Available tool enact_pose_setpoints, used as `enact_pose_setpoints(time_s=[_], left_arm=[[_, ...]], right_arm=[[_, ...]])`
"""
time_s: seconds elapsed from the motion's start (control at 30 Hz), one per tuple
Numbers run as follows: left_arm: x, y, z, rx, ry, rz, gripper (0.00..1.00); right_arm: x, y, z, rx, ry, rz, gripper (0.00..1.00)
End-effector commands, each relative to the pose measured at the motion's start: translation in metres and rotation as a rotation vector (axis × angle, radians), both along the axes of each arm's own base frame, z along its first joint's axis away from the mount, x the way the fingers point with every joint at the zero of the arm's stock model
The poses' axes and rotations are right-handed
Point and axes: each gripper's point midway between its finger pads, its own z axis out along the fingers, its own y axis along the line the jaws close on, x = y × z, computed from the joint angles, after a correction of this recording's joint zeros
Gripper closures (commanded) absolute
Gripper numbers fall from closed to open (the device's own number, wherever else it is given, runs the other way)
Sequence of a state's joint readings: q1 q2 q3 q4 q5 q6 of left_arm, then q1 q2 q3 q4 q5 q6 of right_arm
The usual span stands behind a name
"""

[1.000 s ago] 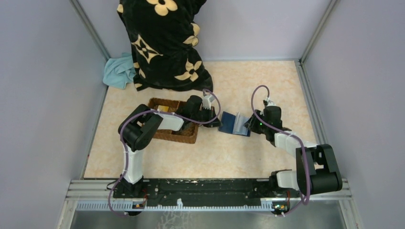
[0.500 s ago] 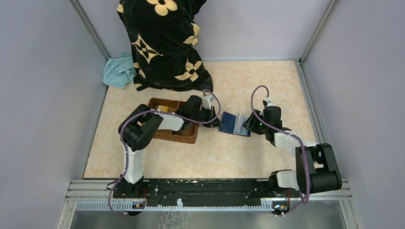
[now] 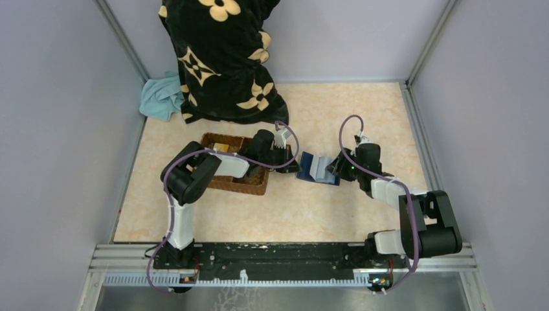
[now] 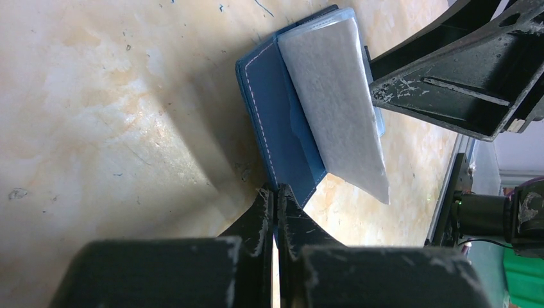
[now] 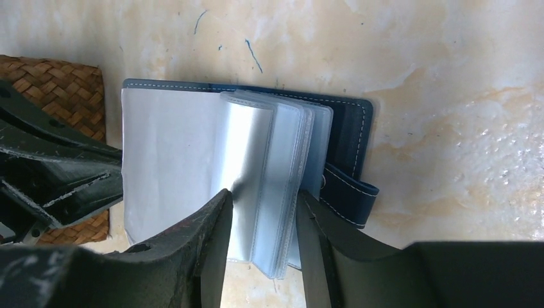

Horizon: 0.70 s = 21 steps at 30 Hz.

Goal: Take the credit cards out of the card holder

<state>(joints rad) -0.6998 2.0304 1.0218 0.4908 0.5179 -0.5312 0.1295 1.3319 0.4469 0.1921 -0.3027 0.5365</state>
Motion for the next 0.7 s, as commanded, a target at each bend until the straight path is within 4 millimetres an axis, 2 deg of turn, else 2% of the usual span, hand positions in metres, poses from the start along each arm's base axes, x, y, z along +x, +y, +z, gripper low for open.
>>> enact_pose_setpoints(time_s=[0.0, 0.17, 0.37, 0.47, 0.67], left_arm=[[-0.009, 0.002, -0.02, 0.02, 0.046, -0.019, 1.0], [-0.009, 0.0, -0.022, 0.019, 0.049, -0.021, 1.0], [-0.01, 0.0, -0.025, 0.022, 0.055, -0.025, 1.0], [-0.011, 0.001, -0.027, 0.023, 0.062, -0.027, 1.0], [-0.015, 0.001, -0.033, 0.024, 0.075, -0.034, 1.0]], right_arm=[[0.012, 0.007, 0.017, 0.034, -0.069, 0.021, 0.59], [0.012, 0.016, 0.024, -0.01, -0.084, 0.046, 0.66], [0.009, 0.039, 0.03, -0.043, -0.094, 0.095, 0.74], [0.01, 0.046, 0.035, -0.04, -0.106, 0.108, 0.72], [0.013, 0.054, 0.045, -0.033, -0.126, 0.128, 0.57]])
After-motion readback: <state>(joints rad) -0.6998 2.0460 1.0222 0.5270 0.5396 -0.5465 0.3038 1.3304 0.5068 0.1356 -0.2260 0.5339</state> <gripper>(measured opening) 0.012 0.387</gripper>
